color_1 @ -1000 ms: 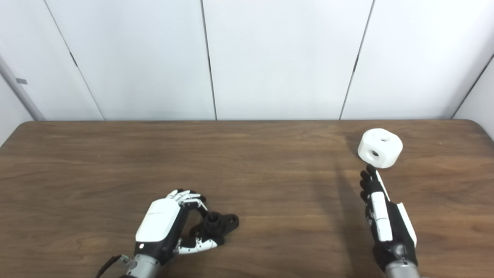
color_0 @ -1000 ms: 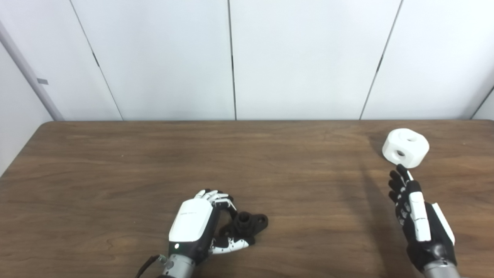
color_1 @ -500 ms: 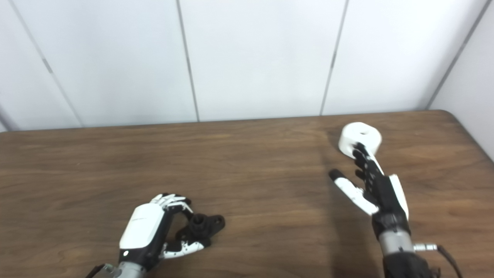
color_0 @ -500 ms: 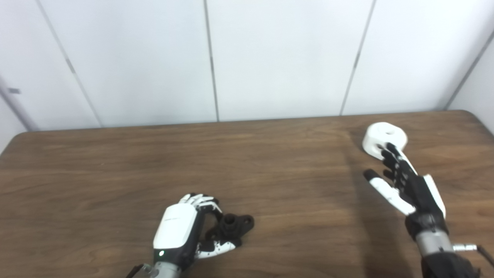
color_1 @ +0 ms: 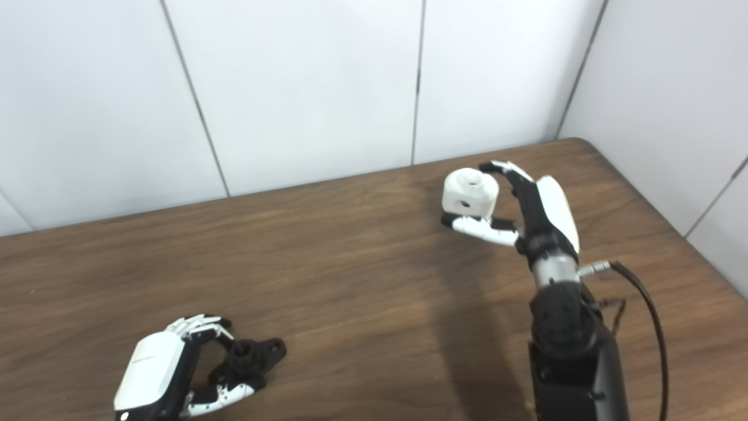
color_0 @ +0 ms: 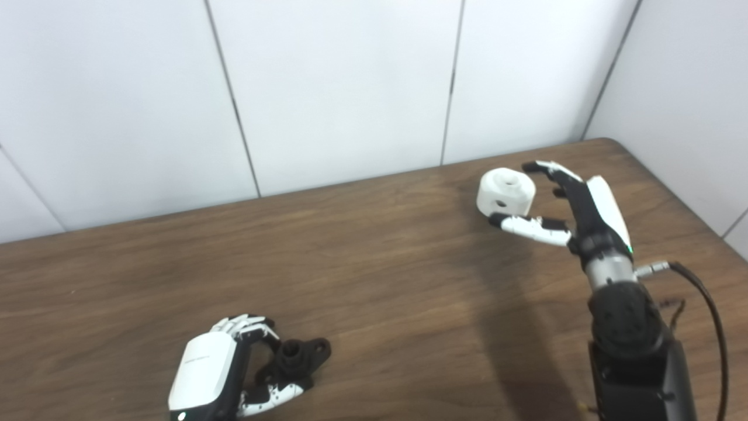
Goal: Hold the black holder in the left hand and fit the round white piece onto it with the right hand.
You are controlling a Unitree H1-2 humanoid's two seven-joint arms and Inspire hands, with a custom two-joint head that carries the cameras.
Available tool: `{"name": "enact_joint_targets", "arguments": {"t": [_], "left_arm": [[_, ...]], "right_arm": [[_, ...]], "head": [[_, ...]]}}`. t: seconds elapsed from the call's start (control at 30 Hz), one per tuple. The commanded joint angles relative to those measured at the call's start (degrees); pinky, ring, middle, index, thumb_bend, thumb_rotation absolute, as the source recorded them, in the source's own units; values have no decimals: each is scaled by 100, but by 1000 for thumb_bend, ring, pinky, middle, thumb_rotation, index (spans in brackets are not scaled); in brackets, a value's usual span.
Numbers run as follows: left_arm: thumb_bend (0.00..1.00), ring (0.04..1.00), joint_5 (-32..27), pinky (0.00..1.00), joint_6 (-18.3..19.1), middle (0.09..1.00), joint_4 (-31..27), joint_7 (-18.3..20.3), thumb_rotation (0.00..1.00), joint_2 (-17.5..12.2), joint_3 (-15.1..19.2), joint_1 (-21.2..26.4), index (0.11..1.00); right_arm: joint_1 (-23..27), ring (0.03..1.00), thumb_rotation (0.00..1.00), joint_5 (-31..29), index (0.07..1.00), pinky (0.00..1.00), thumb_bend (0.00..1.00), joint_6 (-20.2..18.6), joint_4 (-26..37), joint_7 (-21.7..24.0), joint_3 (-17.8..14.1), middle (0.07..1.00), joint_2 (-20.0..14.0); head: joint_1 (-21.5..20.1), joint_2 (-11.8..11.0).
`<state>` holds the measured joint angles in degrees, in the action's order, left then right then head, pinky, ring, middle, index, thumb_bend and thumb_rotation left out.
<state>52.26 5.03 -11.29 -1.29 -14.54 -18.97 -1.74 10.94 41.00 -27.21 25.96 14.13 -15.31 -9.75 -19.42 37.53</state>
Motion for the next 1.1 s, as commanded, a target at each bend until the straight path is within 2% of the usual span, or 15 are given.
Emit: {"name": "enact_joint_targets", "arguments": {"t": [0.0, 0.13, 0.23, 0.5, 0.73, 1.07], "left_arm": [[521, 810, 65, 860, 1, 743, -54, 80, 47, -157, 84, -48, 485], [521, 804, 38, 850, -72, 737, -53, 91, 46, -173, 136, -54, 485], [521, 798, 48, 837, -136, 731, -45, 102, 46, -194, 165, -55, 484], [521, 795, 13, 829, -217, 725, -61, 121, 45, -208, 226, -79, 484], [521, 796, 68, 833, -192, 721, -124, 200, 45, -192, 250, -98, 484], [521, 796, 100, 831, -173, 720, -134, 225, 45, -175, 272, -85, 484]], "right_arm": [[295, 930, 364, 275, 768, 864, 808, 30, 177, 143, -73, 928, -77], [539, 984, 358, 627, 764, 905, 807, 32, 43, 313, -114, 955, -138], [716, 999, 323, 720, 772, 896, 827, 31, -199, 323, -122, 982, -218], [1130, 1000, 327, 1312, 830, 998, 943, 30, -1275, 466, 296, 1000, -823], [1428, 1000, 303, 1464, 849, 1000, 997, 30, -2054, 573, 424, 1000, -1103], [1596, 1000, 336, 1393, 841, 1000, 1000, 31, -2827, 350, 711, 1000, -1379]], "head": [[-69, -2], [-141, -5], [-208, -16], [-242, -15], [-233, -38], [-184, -49]]}}
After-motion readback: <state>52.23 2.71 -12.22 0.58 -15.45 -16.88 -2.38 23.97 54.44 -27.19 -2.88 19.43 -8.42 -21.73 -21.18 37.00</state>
